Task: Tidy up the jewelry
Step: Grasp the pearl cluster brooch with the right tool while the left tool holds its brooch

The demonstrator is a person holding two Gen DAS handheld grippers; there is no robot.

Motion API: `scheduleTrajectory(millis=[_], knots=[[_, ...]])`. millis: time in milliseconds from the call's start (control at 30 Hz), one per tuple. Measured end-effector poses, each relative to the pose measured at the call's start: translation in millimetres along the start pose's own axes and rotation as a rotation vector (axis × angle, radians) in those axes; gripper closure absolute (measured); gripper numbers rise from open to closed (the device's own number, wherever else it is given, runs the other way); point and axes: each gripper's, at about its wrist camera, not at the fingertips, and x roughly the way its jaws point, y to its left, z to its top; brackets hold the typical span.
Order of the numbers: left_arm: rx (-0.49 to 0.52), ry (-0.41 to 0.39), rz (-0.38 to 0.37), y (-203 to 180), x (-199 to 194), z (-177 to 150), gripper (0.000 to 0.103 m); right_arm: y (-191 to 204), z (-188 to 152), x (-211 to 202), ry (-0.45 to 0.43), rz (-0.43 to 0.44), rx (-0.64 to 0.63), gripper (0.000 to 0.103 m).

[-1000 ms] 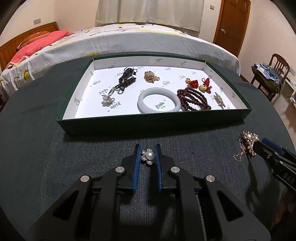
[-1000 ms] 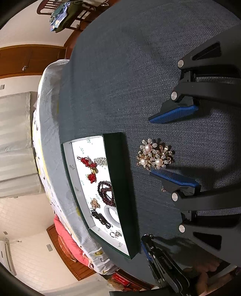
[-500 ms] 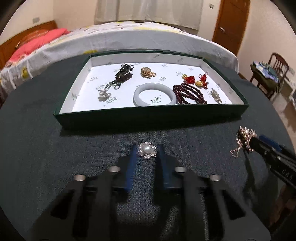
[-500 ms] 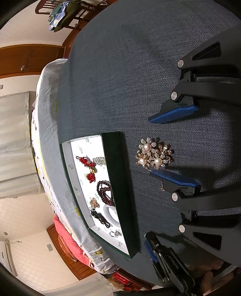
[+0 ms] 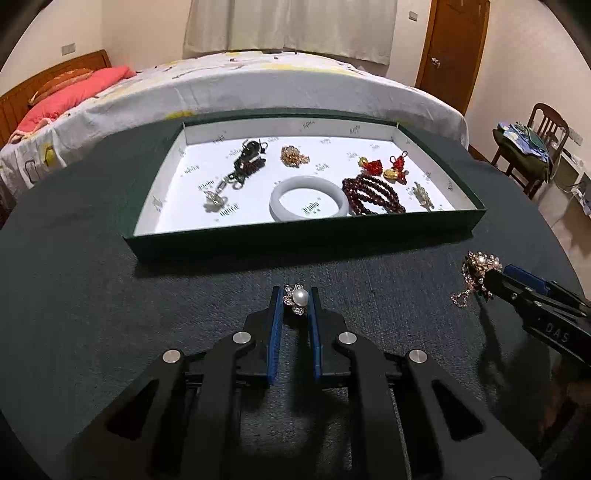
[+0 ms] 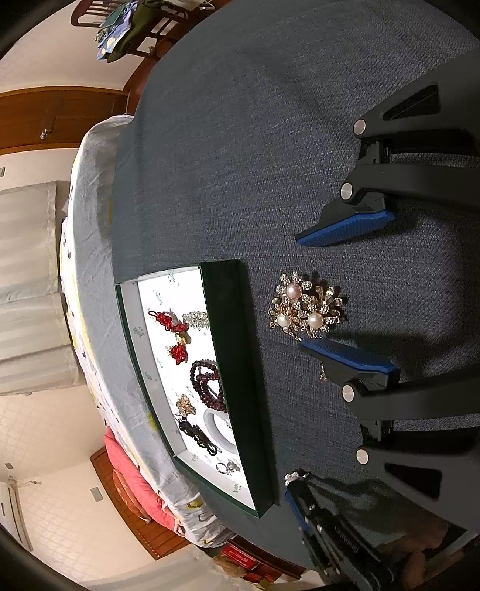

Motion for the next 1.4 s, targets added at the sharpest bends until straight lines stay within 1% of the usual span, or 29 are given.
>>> scheduleTrajectory(millis=[100, 233, 300, 433, 700, 933, 1267, 1300, 1333, 1400], knots=[[-0.014, 0.003, -0.008, 3, -2, 0, 0.090, 4, 0, 1, 0.000, 0.002, -0.008, 0.052], [-0.008, -0.003, -0.007, 4, -5, -2, 0.090, 6, 0, 1, 0.002, 0.000, -0.013, 0.052], [-0.008, -0.002, -0.011, 4, -6, -2, 0.101, 6, 1, 2, 0.003, -0.001, -0.012, 0.052], [-0.008, -0.006, -0.008, 4, -6, 0, 0.101, 6, 1, 2, 0.005, 0.001, -0.012, 0.052], [-0.022, 0.013, -0.042, 4, -6, -2, 0.101, 7, 0, 4, 0.014, 0.005, -0.014, 0.052], [-0.003, 0.016, -0.038, 1, -5, -4, 0.100, 8, 0, 4, 0.013, 0.004, -0.014, 0.052], [0.016, -0.018, -0.022, 1, -13, -2, 0.101, 7, 3, 5, 0.018, 0.011, -0.012, 0.052], [0.015, -0.023, -0.021, 1, -14, -1, 0.101, 8, 3, 6, 0.025, 0.013, -0.012, 0.049], [0.013, -0.028, -0.020, 2, -15, 0, 0.101, 8, 4, 7, 0.028, 0.011, -0.013, 0.040], [0.011, -0.032, -0.017, 4, -16, 1, 0.101, 10, 4, 6, 0.020, 0.007, -0.016, 0.037]])
